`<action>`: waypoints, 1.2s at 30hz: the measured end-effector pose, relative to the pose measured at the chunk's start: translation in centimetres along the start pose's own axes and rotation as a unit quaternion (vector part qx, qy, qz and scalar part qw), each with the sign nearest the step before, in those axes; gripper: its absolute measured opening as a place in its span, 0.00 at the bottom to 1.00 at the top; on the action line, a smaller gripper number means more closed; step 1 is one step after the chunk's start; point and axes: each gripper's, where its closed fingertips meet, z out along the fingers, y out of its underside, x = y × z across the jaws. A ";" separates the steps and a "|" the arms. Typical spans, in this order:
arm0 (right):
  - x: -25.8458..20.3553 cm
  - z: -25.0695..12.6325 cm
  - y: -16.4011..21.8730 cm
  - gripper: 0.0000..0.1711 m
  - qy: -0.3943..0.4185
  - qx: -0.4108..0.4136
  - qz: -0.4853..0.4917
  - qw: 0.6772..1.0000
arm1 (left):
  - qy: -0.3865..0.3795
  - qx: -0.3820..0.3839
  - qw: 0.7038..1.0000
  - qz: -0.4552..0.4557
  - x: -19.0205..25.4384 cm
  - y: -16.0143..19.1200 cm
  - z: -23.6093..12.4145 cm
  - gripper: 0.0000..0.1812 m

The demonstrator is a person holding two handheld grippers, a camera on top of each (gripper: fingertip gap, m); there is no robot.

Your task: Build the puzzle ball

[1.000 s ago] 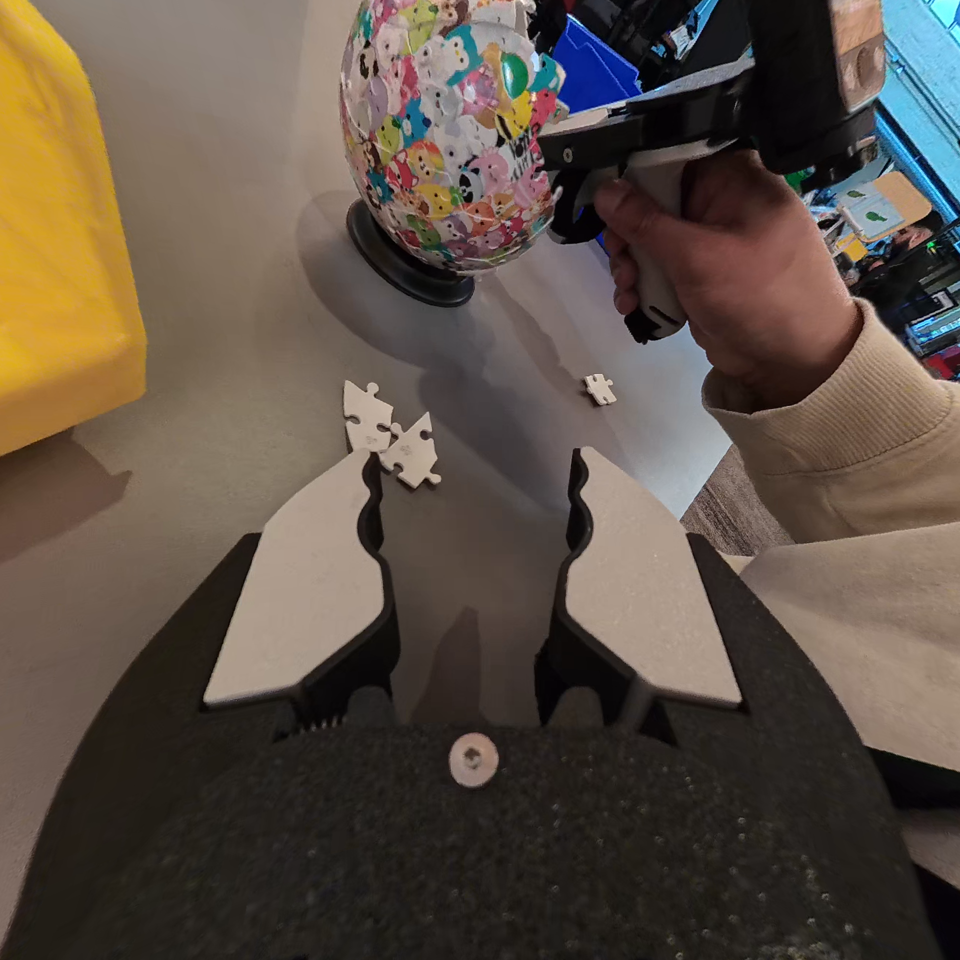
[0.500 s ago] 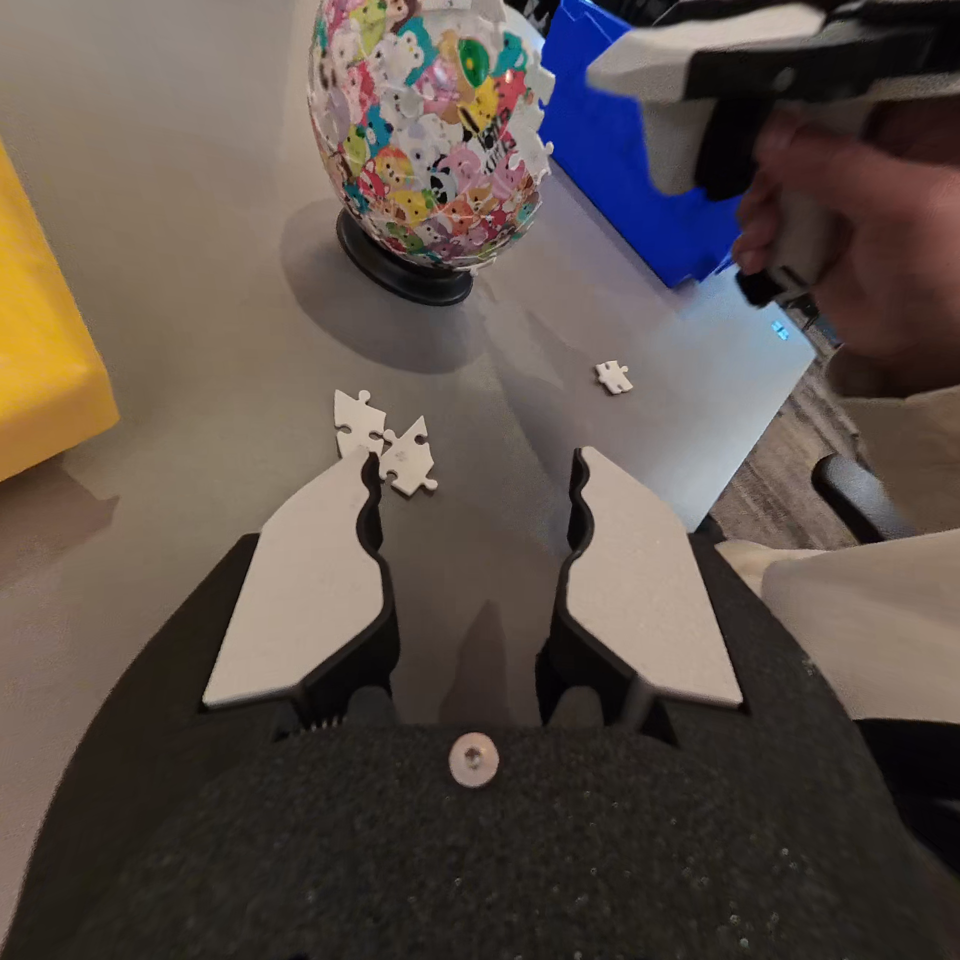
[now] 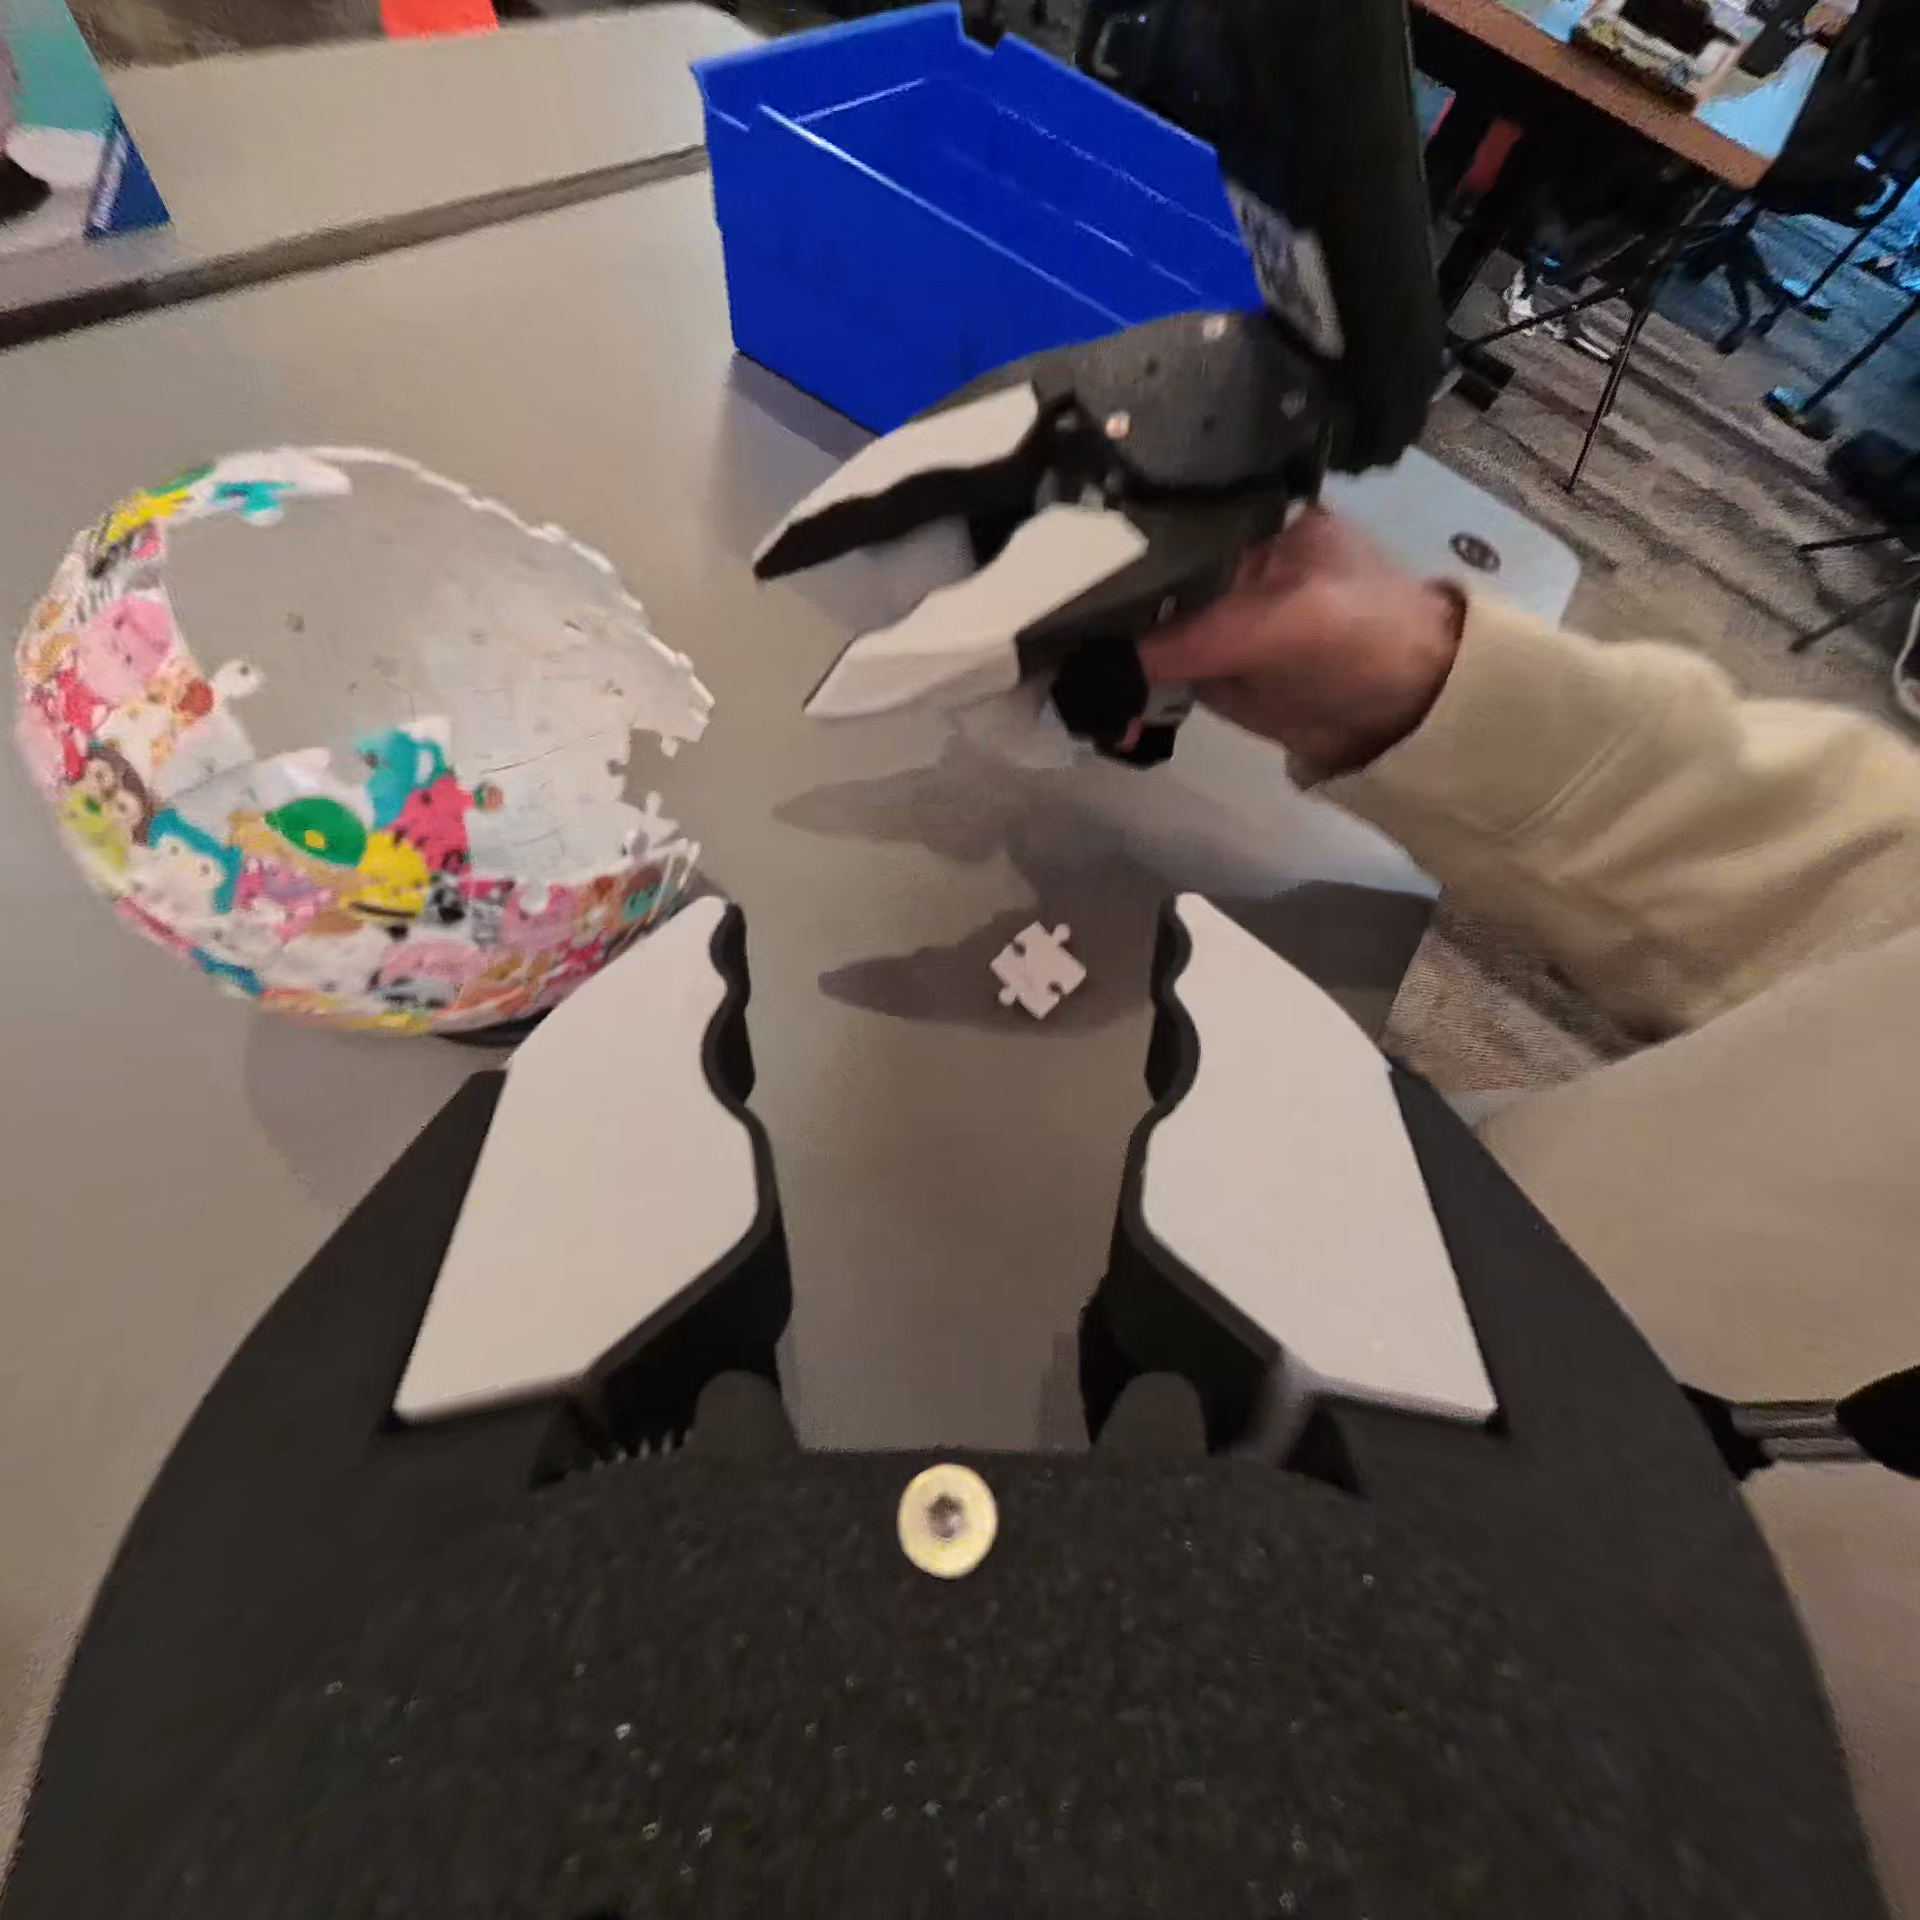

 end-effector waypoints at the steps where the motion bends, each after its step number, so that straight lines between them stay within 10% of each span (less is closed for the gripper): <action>1: 0.2 0.6 0.2 0.34 0.004 -0.002 0.006 1.000 | 0.003 -0.006 1.000 -0.015 -0.1 -0.8 0.5 0.42; 9: 1.6 3.5 1.3 0.34 0.095 -0.001 0.005 0.995 | -0.087 -0.076 0.989 0.090 -7.8 -10.5 -2.0 0.43; 13: 1.1 3.4 0.9 0.32 0.122 0.010 -0.042 0.992 | 0.015 -0.162 0.981 0.107 -11.3 -15.1 0.2 0.39; 22: 1.8 3.6 0.8 0.29 0.162 0.008 -0.020 0.987 | 0.315 -0.347 0.881 0.064 -13.2 -11.0 8.9 0.32; 36: 2.1 5.8 0.6 0.21 0.164 -0.026 -0.037 0.985 | 0.445 -0.369 0.816 -0.020 -13.6 -7.3 12.1 0.28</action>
